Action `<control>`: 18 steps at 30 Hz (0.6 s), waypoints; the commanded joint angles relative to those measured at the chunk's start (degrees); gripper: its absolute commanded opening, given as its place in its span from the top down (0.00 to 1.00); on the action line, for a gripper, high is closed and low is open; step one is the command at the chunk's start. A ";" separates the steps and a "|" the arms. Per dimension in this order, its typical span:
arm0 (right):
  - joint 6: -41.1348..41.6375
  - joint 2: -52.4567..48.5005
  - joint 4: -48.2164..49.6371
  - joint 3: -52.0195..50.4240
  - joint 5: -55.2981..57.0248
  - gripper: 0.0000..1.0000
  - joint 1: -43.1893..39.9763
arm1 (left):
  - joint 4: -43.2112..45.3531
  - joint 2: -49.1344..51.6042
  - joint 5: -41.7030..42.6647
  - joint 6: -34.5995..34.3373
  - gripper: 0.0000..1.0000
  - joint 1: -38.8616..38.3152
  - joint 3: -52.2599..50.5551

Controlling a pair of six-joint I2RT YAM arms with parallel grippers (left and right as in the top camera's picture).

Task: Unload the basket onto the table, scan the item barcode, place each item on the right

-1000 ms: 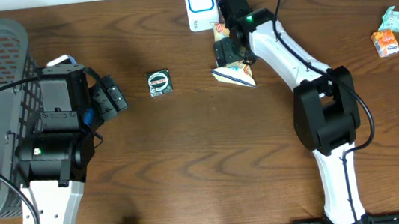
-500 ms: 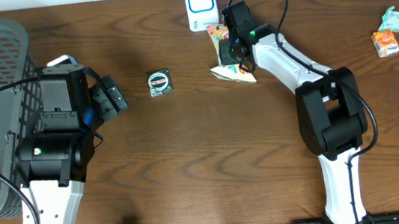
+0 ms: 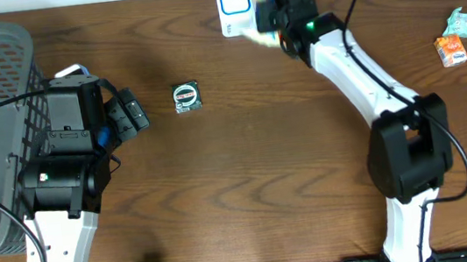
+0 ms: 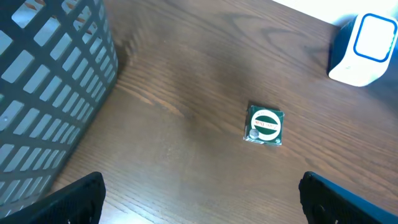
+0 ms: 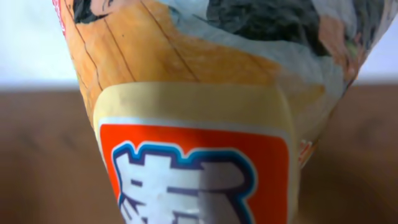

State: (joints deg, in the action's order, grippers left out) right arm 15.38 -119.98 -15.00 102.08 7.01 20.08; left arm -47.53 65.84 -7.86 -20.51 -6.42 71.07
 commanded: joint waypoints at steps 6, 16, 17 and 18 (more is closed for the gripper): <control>-0.87 -5.66 16.02 1.25 1.20 0.99 -0.09 | -0.02 -0.26 -0.35 0.76 0.02 0.24 0.13; -3.39 -16.00 35.89 1.25 -3.82 0.99 -0.11 | -0.02 -0.26 -0.35 0.76 0.03 0.24 0.13; -3.98 -16.00 36.57 1.25 -5.35 0.99 -0.11 | -0.02 -0.26 -0.35 0.76 0.02 0.24 0.13; -4.37 -16.00 37.05 1.25 -6.38 0.99 -0.11 | -0.02 -0.26 -0.35 0.76 0.02 0.24 0.13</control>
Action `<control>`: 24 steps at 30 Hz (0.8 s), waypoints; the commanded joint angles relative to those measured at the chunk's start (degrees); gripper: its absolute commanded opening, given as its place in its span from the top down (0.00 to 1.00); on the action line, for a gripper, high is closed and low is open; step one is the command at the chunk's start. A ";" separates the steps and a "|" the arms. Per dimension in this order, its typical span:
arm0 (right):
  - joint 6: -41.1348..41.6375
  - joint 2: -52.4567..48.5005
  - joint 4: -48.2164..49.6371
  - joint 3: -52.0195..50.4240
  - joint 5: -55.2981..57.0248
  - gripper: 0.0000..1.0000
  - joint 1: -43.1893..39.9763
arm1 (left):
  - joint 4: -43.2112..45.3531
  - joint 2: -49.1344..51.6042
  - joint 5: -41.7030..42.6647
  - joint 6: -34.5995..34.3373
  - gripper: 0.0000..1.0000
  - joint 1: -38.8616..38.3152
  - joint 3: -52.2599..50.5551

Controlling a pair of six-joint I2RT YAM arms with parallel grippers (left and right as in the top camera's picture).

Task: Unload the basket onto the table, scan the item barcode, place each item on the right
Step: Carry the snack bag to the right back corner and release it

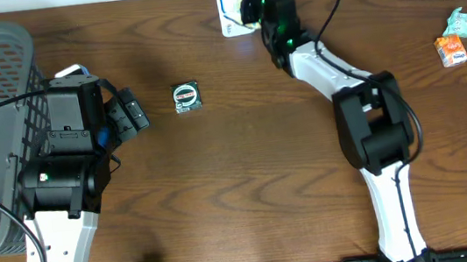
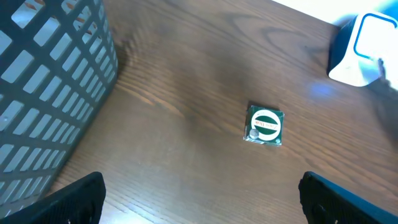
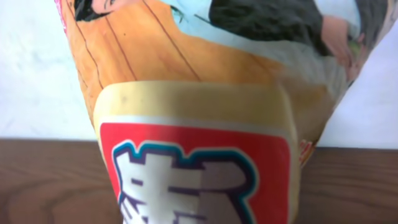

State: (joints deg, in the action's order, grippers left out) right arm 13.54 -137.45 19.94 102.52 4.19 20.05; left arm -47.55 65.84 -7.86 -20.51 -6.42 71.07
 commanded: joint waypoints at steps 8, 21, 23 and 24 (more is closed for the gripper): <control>-3.34 2.60 5.05 0.83 -5.18 0.99 -0.44 | 0.00 -0.26 -0.35 0.76 0.02 0.24 0.13; -11.50 17.16 -20.52 0.83 12.81 0.99 -13.53 | 0.00 -0.26 -0.35 0.76 0.02 0.24 0.13; -15.08 18.16 -26.51 0.83 13.11 0.99 -16.92 | 0.00 -0.26 -0.35 0.76 0.02 0.24 0.13; -16.52 18.38 -29.16 0.83 13.27 0.99 -18.56 | 0.00 -0.26 -0.35 0.76 0.02 0.24 0.13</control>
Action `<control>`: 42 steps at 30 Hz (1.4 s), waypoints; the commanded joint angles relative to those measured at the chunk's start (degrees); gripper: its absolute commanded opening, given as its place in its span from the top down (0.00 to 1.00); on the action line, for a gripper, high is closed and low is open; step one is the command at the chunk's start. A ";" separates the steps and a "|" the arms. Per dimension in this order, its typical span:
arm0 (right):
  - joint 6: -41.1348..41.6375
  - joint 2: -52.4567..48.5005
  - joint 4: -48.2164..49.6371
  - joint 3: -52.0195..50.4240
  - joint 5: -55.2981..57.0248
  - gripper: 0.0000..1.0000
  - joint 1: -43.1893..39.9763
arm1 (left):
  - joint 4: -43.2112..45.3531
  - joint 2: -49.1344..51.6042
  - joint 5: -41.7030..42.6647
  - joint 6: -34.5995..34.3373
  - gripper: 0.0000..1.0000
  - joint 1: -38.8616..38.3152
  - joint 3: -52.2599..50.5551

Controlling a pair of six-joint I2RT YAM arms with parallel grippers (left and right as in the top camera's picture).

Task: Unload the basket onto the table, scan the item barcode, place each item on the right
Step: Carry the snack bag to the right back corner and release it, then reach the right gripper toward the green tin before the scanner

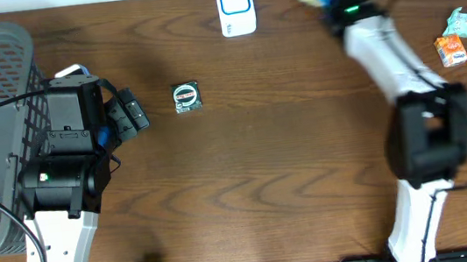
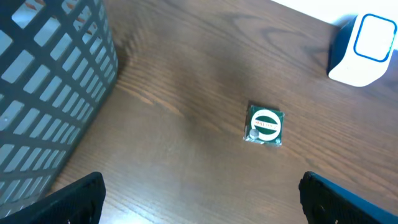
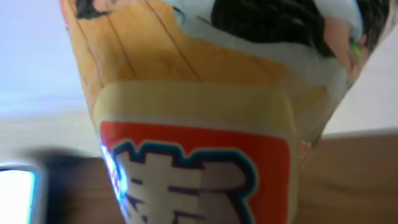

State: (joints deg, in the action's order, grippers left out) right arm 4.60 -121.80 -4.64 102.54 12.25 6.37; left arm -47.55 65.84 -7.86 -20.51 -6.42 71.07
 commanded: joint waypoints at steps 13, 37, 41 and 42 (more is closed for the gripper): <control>-7.04 2.29 -28.65 0.79 -0.59 0.24 -26.08 | 0.00 -0.26 -0.35 0.76 0.02 0.24 0.13; 1.16 -1.27 -29.88 0.74 -53.27 0.24 -1.44 | 0.00 -0.26 -0.35 0.76 0.02 0.24 0.13; 2.89 -3.17 -27.26 0.74 -48.96 0.24 7.21 | 0.00 -0.26 -0.35 0.76 0.02 0.24 0.13; 4.37 -3.69 -26.75 0.74 -46.10 0.23 9.35 | 0.00 -0.26 -0.35 0.76 0.02 0.24 0.13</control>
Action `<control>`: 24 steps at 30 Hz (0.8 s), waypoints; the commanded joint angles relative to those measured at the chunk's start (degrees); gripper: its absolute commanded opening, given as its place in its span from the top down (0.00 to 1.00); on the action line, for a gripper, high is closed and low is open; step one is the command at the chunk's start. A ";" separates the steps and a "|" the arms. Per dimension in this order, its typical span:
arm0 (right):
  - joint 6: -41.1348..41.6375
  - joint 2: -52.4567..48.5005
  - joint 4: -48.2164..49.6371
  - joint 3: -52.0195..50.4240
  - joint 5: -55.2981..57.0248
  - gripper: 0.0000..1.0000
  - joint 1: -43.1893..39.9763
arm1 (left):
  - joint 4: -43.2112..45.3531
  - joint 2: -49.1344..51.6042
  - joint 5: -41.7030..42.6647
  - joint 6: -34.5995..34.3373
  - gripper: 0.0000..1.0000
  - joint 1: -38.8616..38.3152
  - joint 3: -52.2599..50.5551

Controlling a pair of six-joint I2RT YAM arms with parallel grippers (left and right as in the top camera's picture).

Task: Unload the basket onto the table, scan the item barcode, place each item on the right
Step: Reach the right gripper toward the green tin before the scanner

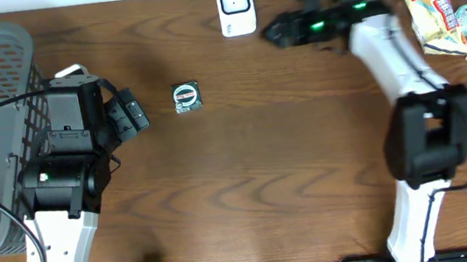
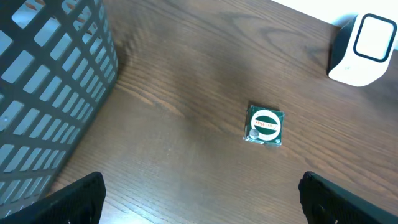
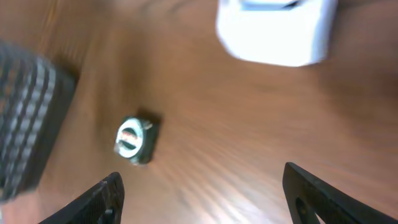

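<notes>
The white barcode scanner [image 1: 235,5] stands at the table's back edge, also in view as the scanner [image 3: 277,31] and scanner [image 2: 364,50]. A small green square item [image 1: 186,97] lies left of it; the wrist views show the same item [image 2: 265,125] and item [image 3: 134,140]. My right gripper [image 1: 279,30] is open and empty, just right of the scanner and pointing left; its wrist view shows the gripper [image 3: 205,199] over bare wood. An orange snack packet [image 1: 432,11] lies at the far right. My left gripper [image 1: 130,112] is open left of the green item; its own view shows the gripper [image 2: 202,199].
A grey mesh basket fills the left side, beside my left arm, and shows as the basket [image 2: 50,93]. More packets lie at the right edge: a teal one and a small orange box.
My right gripper was shut on the orange snack packet to the right of the scanner. Now it is open and empty, pointing left near the scanner, and the packet lies at the far right.
My right gripper held the orange packet just right of the scanner, then right at the scanner's face, then further right of it. Now the packet rests among the packets at the right and the gripper is empty. The left arm and green item stayed put.
</notes>
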State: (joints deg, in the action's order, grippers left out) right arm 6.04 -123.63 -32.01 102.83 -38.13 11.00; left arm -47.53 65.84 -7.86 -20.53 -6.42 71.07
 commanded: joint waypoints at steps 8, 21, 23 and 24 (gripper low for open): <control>11.02 -4.83 4.55 0.46 31.04 0.12 19.78 | -0.02 -0.26 -0.35 0.79 0.02 0.24 0.13; 15.58 -11.52 11.67 0.46 34.75 0.16 27.36 | -0.02 -0.26 -0.35 0.79 0.02 0.24 0.13; 15.58 -11.54 11.91 0.46 34.73 0.16 27.36 | -0.02 -0.26 -0.35 0.79 0.02 0.24 0.13; 15.58 -11.54 12.63 0.46 34.75 0.16 27.56 | -0.02 -0.26 -0.35 0.79 0.02 0.24 0.13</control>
State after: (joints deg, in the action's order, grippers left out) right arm 20.53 -135.15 -20.47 102.80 -4.47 38.26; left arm -47.55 65.84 -7.86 -20.51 -6.42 71.07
